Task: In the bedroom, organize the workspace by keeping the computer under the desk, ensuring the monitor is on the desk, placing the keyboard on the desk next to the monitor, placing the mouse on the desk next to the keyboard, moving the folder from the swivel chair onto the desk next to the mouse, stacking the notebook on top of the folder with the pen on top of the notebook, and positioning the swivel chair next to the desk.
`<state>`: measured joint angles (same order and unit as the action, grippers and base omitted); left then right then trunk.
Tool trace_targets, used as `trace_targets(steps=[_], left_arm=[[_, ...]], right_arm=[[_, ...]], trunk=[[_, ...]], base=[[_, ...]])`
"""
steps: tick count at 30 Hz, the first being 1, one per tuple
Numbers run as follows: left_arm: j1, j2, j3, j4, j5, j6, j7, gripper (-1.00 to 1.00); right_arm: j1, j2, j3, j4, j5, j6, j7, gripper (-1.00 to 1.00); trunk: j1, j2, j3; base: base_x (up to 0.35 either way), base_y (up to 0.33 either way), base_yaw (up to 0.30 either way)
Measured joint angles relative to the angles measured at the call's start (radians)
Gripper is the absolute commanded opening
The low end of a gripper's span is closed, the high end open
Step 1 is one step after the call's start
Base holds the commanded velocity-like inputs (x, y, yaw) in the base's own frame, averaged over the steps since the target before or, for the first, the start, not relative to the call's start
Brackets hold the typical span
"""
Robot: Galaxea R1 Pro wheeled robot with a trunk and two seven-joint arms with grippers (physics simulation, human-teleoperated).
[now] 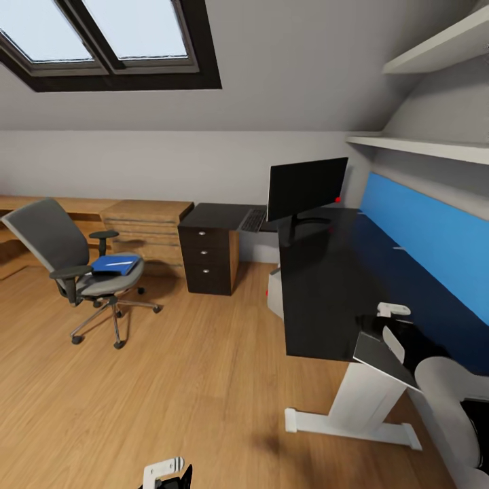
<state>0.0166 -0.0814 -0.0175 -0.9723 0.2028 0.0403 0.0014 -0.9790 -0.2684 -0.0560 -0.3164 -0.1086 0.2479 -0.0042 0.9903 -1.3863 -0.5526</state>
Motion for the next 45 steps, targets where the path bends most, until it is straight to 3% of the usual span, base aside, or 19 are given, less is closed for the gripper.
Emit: trace_targets(steps=[9,14,19,21,23,26,38,45], left_arm=[[0.000,0.000,0.001,0.002,0.000,0.000,0.000,1.00],[0.000,0.000,0.001,0.006,0.000,0.000,0.000,1.00],[0.000,0.000,0.001,0.007,0.000,0.000,0.000,1.00],[0.000,0.000,0.001,0.008,0.000,0.000,0.000,1.00],[0.000,0.000,0.001,0.008,0.000,0.000,0.000,1.00],[0.000,0.001,0.002,0.008,-0.001,-0.001,0.000,1.00],[0.000,0.002,0.003,0.008,-0.001,0.000,0.000,1.00],[0.000,0.001,0.003,0.008,-0.001,0.000,0.000,1.00]], right_arm=[[0.034,-0.003,-0.001,-0.110,-0.002,0.032,0.001,1.00],[0.157,-0.002,-0.003,-0.338,-0.031,0.088,0.001,1.00],[0.299,0.000,-0.013,-0.594,-0.099,0.196,-0.010,1.00],[0.325,0.002,-0.022,-0.648,-0.112,0.238,-0.017,1.00],[0.354,0.004,-0.041,-0.711,-0.159,0.298,-0.026,1.00],[0.364,0.003,-0.049,-0.733,-0.196,0.320,-0.030,1.00],[0.369,0.011,-0.052,-0.774,-0.225,0.351,-0.031,1.00],[0.369,0.018,-0.054,-0.790,-0.265,0.355,-0.032,1.00]], trunk=[[0.000,0.000,0.009],[0.000,0.000,0.010],[0.000,0.000,0.011],[0.000,0.000,0.011],[0.000,0.000,0.011],[0.000,0.000,0.011],[0.000,0.000,0.011],[0.000,0.000,0.011]], base=[[0.000,0.000,0.000],[0.000,0.000,0.000],[0.000,0.000,0.000],[0.000,0.000,0.000],[0.000,0.000,0.000],[0.000,0.000,0.000],[0.000,0.000,0.000],[0.000,0.000,0.000]])
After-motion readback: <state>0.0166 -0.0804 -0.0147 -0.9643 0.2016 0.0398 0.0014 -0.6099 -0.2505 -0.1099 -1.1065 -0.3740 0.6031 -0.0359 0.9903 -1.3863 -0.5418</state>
